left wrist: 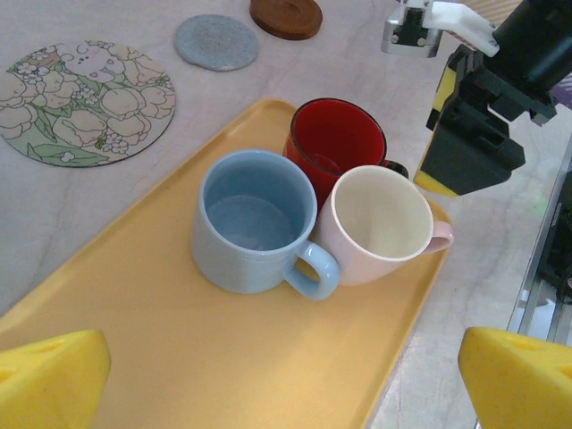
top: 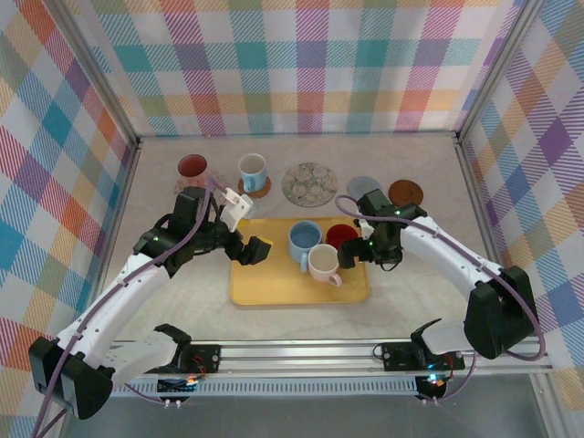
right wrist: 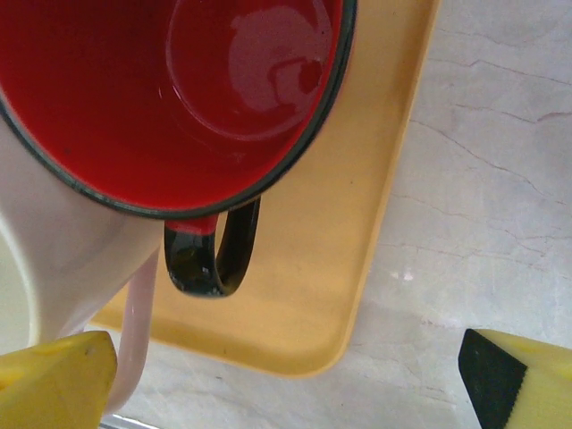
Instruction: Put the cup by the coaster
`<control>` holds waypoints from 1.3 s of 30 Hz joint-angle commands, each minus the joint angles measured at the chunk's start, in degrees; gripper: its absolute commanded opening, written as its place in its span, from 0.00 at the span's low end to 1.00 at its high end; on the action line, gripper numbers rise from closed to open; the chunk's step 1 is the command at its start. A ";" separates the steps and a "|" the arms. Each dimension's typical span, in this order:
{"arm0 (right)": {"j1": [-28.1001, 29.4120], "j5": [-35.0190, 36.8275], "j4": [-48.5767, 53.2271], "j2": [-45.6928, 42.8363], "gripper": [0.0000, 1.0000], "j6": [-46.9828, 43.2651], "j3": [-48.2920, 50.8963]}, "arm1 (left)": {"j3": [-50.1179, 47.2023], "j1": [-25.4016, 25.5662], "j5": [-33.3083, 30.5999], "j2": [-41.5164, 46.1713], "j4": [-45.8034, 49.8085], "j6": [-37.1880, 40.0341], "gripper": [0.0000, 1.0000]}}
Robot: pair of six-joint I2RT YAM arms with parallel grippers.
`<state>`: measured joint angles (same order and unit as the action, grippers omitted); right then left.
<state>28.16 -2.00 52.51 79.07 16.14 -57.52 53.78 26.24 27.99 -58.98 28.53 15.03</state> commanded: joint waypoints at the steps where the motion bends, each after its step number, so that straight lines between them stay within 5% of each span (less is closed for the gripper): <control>1: -0.56 -0.83 -1.50 1.79 0.99 1.57 0.89 | -0.43 0.43 1.38 -0.19 0.60 0.91 1.00; 16: -5.33 -0.15 -2.15 4.20 0.99 -0.84 -0.67 | 1.50 0.55 1.72 -2.43 1.90 0.88 1.00; 22: -5.22 -5.94 -3.79 3.73 1.00 -2.88 0.76 | 2.24 0.57 1.81 -3.30 1.92 0.79 1.00; 39: -2.99 -3.95 -8.04 8.11 0.69 -1.64 1.88 | -1.98 1.09 3.86 -2.10 -1.70 -0.43 1.00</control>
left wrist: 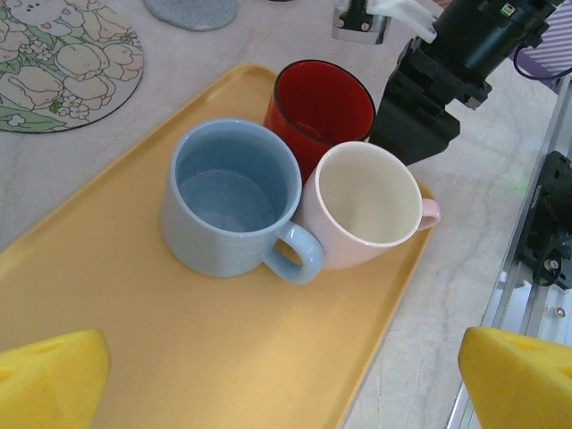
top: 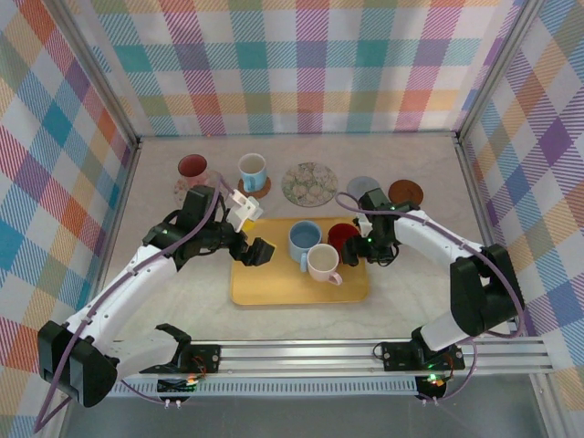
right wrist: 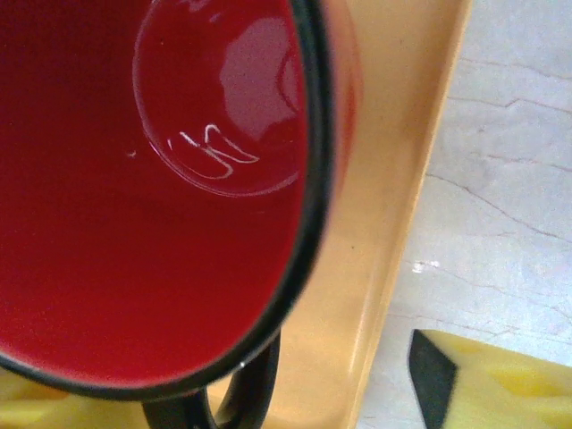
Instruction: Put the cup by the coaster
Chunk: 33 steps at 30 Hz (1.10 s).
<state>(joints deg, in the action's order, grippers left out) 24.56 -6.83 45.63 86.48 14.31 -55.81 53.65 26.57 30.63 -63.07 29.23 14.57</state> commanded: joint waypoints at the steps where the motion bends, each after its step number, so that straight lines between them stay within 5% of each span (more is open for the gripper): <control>1: 0.90 1.32 -1.31 0.96 0.67 0.15 0.02 | -2.58 0.90 1.10 2.53 -3.25 -0.10 1.00; 33: 6.21 4.39 -6.22 2.86 0.31 -3.67 0.29 | -8.21 3.05 -1.32 3.54 -6.91 0.55 1.00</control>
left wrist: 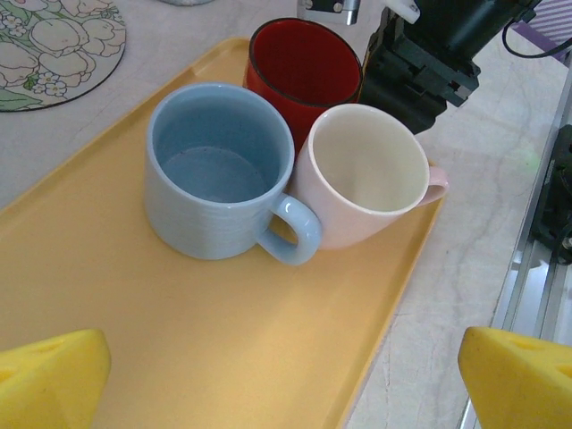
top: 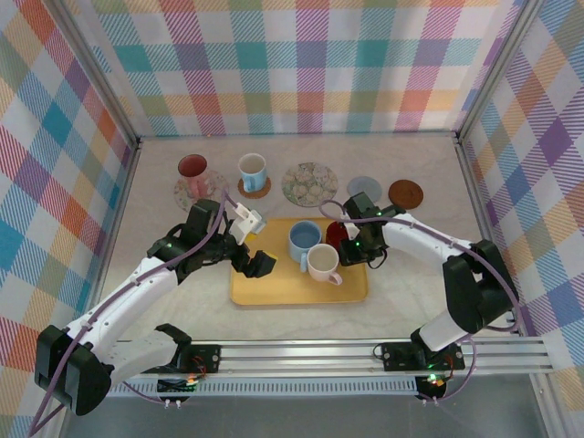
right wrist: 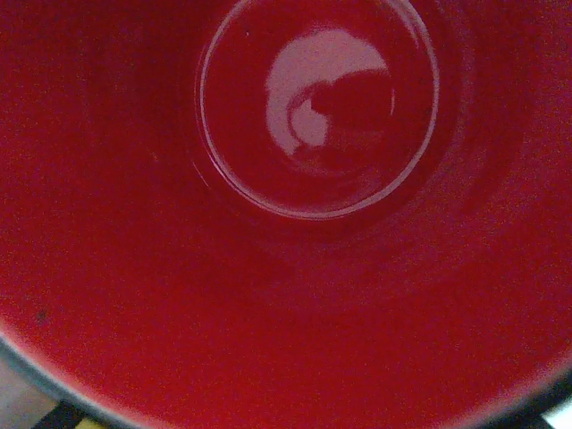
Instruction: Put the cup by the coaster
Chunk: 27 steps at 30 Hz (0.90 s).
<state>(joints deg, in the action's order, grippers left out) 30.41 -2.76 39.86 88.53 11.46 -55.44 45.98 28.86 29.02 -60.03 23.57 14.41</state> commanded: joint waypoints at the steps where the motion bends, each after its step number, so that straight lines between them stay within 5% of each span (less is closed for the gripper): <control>1: 0.43 0.15 -0.56 0.77 0.30 -1.06 0.07 | -0.54 0.77 0.31 0.44 -1.26 0.74 1.00; 27: 0.61 -0.03 -2.73 -2.57 0.04 -2.68 1.32 | -0.30 1.28 -0.14 -0.97 -2.28 0.62 1.00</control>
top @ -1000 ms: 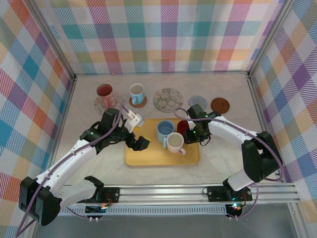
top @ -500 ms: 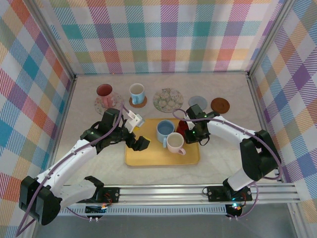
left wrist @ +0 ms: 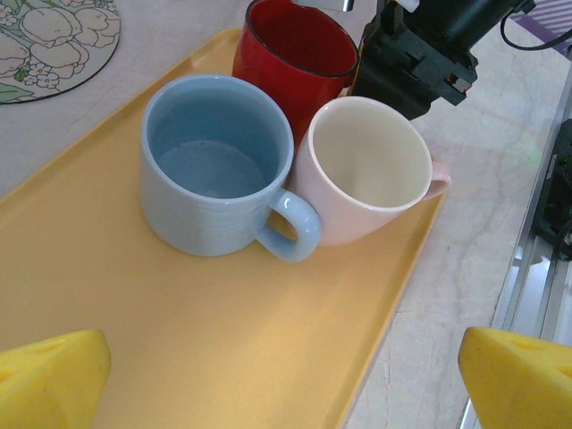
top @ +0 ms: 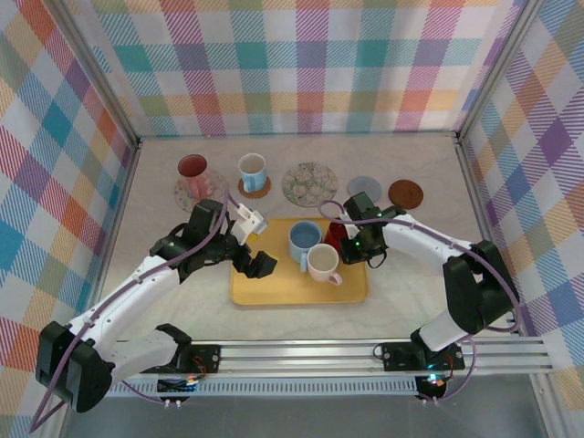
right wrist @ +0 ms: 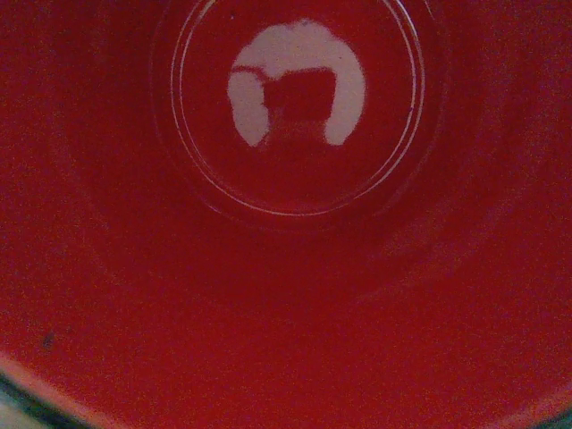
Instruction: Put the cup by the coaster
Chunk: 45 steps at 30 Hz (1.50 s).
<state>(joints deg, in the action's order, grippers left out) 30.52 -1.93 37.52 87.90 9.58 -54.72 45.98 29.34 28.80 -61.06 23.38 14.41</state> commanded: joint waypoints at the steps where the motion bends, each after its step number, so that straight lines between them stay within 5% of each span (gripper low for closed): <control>1: 0.50 -0.88 -0.34 -2.15 0.03 -0.71 0.75 | -0.36 0.80 -0.05 -0.02 -2.16 0.68 1.00; 29: 0.33 3.64 1.13 -6.87 0.00 -4.35 -7.42 | -0.30 1.33 -2.32 0.01 -15.69 -6.83 1.00; 45: -1.24 4.70 4.12 2.41 0.00 -5.20 -22.84 | 5.39 1.33 -5.67 -7.96 -20.65 -5.14 1.00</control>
<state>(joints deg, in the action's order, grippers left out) 29.67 2.55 42.57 89.06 5.89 -73.43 49.10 30.13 25.15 -68.18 6.46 8.58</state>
